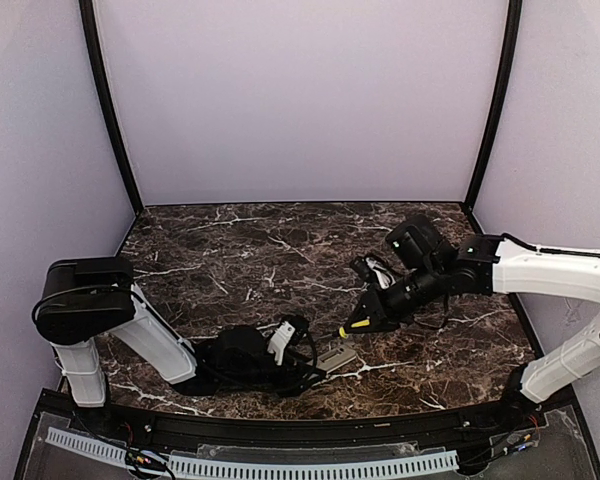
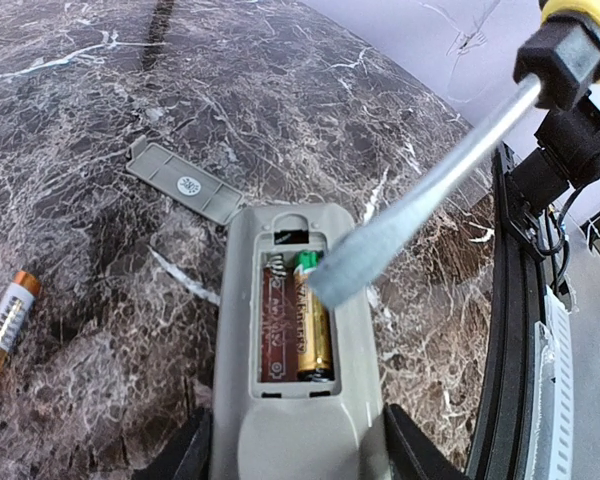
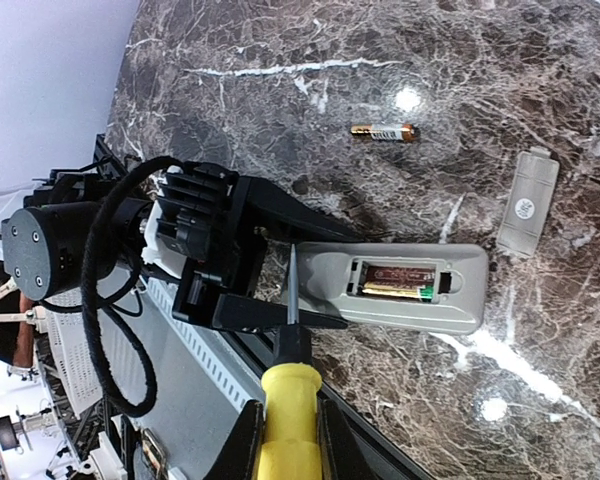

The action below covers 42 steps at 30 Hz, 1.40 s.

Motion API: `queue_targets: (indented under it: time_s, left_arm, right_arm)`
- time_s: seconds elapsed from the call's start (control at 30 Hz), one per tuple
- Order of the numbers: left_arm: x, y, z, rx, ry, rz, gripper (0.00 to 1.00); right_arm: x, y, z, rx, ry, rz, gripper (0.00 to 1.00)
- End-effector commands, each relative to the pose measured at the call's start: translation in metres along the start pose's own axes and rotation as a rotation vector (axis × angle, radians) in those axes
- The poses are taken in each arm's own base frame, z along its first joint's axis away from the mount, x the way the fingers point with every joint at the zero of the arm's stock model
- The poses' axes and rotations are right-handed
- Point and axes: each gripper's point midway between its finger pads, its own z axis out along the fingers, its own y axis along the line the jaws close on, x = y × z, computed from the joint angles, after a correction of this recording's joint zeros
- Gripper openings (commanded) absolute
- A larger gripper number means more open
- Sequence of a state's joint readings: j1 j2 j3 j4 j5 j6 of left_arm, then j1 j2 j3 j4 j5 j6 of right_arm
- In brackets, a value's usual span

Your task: Unload the batteries from the remote control

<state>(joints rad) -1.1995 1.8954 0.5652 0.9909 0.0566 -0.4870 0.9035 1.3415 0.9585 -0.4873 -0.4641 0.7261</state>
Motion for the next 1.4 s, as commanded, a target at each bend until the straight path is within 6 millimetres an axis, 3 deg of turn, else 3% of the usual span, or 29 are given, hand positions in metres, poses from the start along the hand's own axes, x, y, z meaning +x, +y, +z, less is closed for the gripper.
queue_targets:
  time_s: [0.0,0.27,0.53,0.7,0.87,0.97,1.13,1.23,1.37]
  left_arm:
    - [-0.011,-0.008,0.000,0.033,-0.021,0.008,0.00]
    - [-0.033,-0.021,-0.011,0.049,-0.056,0.133,0.00]
    - [-0.057,-0.013,-0.035,-0.070,-0.085,0.356,0.00]
    - [-0.088,-0.011,-0.055,-0.187,-0.092,0.629,0.00]
    - [-0.105,0.012,-0.080,-0.340,-0.020,0.894,0.00]
    - [-0.115,0.029,-0.096,-0.383,0.022,0.911,0.00]
    - [-0.142,0.036,-0.123,-0.422,-0.015,0.878,0.00]
    - [-0.147,0.036,-0.133,-0.426,-0.047,0.970,0.00]
    - [-0.131,0.051,-0.138,-0.453,-0.012,1.096,0.00]
  right_arm:
    - [-0.013,0.000,-0.025,0.058,-0.078,-0.047,0.00]
    - [-0.021,-0.002,-0.064,0.113,-0.157,-0.150,0.00]
    - [-0.040,0.006,-0.100,0.164,-0.288,-0.281,0.00]
    - [-0.051,0.017,-0.116,0.178,-0.355,-0.390,0.00]
    - [-0.061,0.029,-0.133,0.184,-0.425,-0.454,0.00]
    - [-0.063,0.035,-0.137,0.168,-0.447,-0.470,0.00]
    - [-0.061,0.035,-0.138,0.158,-0.452,-0.474,0.00]
    - [-0.058,0.035,-0.138,0.153,-0.455,-0.477,0.00]
    - [-0.053,0.036,-0.133,0.131,-0.423,-0.504,0.00]
